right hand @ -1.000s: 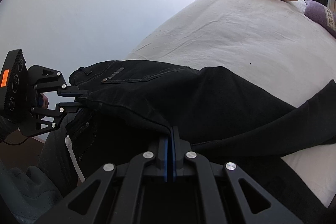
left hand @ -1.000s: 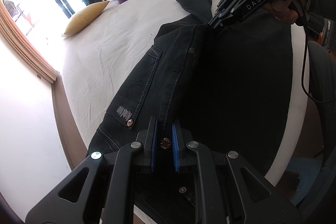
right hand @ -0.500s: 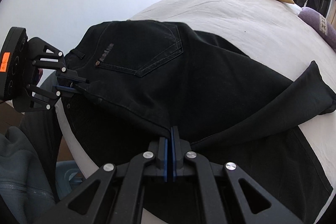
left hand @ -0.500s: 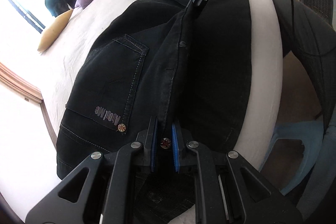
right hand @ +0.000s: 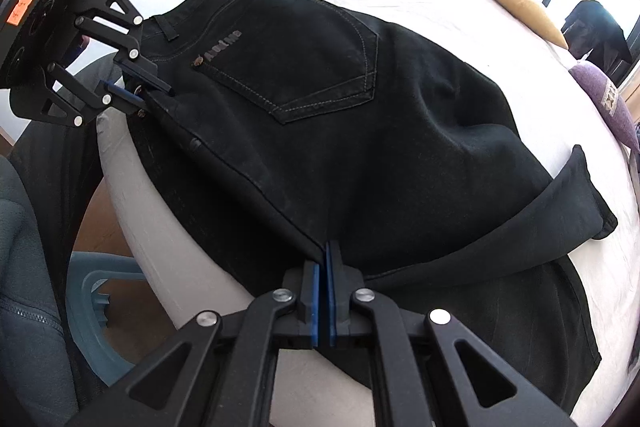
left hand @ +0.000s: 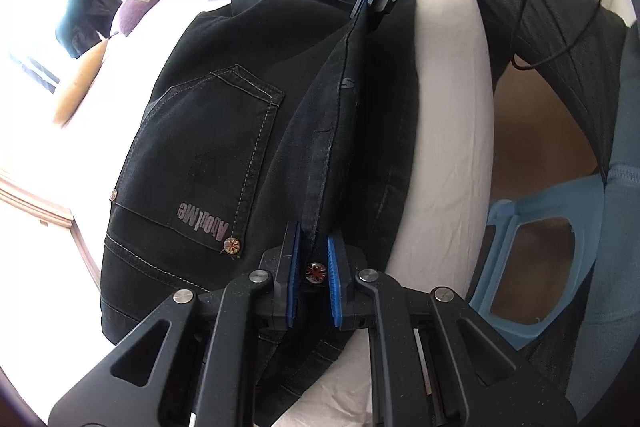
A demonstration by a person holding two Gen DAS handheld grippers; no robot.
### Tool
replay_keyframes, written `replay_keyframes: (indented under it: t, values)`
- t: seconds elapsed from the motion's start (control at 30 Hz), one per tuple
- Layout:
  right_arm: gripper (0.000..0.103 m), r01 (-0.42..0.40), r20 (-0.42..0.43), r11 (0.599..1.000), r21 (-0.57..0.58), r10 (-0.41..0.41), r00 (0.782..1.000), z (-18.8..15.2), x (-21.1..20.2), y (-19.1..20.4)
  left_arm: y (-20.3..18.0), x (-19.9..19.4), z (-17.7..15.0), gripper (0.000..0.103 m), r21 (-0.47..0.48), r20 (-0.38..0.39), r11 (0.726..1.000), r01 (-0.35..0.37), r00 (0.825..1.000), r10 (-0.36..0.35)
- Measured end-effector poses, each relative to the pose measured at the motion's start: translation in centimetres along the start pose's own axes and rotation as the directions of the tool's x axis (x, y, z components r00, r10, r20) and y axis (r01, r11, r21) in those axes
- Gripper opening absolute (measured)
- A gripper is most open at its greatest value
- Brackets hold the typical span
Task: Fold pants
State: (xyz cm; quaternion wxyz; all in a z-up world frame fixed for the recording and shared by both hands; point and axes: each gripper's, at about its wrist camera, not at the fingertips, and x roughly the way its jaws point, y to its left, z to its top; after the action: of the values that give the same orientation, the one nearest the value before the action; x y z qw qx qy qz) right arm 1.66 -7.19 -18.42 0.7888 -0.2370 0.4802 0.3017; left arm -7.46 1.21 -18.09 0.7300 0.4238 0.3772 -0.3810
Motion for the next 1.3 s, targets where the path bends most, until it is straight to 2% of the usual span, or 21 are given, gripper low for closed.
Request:
replay_keyframes:
  t: [0.2, 0.43, 0.67, 0.83, 0.97, 1.07, 1.23, 1.27, 1.3]
  values:
    - [0.003, 0.008, -0.018, 0.999, -0.039, -0.009, 1.000, -0.5, 0.5, 1.2, -0.6, 0.1, -0.1, 0.011, 0.009, 0.001, 1.000, 0.030, 1.000, -0.030]
    - [0.004, 0.024, -0.030, 0.999, -0.045, -0.025, 0.999, 0.3, 1.5, 1.7, 0.6, 0.3, -0.1, 0.011, 0.027, 0.004, 0.999, 0.037, 0.999, -0.037]
    - [0.004, 0.011, -0.035, 1.000, -0.016, -0.012, 0.999, -0.3, 1.7, 2.0, 0.3, 0.4, -1.1, 0.011, 0.031, 0.003, 0.999, 0.045, 0.999, -0.045]
    - [0.004, 0.005, -0.033, 1.000, 0.014, -0.004, 0.999, -0.1, 2.4, 1.3, 0.7, 1.4, -1.5, 0.012, -0.005, 0.002, 0.999, 0.051, 0.999, -0.051]
    - [0.005, -0.001, -0.036, 1.000, 0.029, 0.002, 0.999, 0.2, 2.3, 0.8, 0.6, 1.5, -1.8, 0.013, -0.005, 0.021, 1.000, 0.028, 0.999, -0.028]
    - [0.010, -0.008, -0.029, 0.998, 0.057, 0.010, 1.000, -0.3, 1.6, 0.8, 0.8, 1.2, -1.6, 0.015, -0.023, 0.009, 0.999, 0.038, 0.999, -0.038]
    - [0.016, -0.069, -0.007, 0.985, 0.156, 0.071, 0.997, -0.6, 1.7, -0.9, 2.2, -0.8, -1.7, 0.024, -0.073, -0.081, 0.992, 0.100, 0.991, -0.106]
    - [0.019, -0.079, -0.001, 0.980, 0.181, 0.080, 0.997, -0.6, 1.4, -1.4, 2.5, -1.5, -1.7, 0.024, -0.075, -0.095, 0.992, 0.101, 0.990, -0.108]
    - [0.028, -0.083, 0.012, 0.976, 0.203, 0.083, 0.997, -0.6, 1.0, -1.7, 2.9, -2.2, -1.8, 0.024, -0.080, -0.102, 0.991, 0.104, 0.988, -0.112]
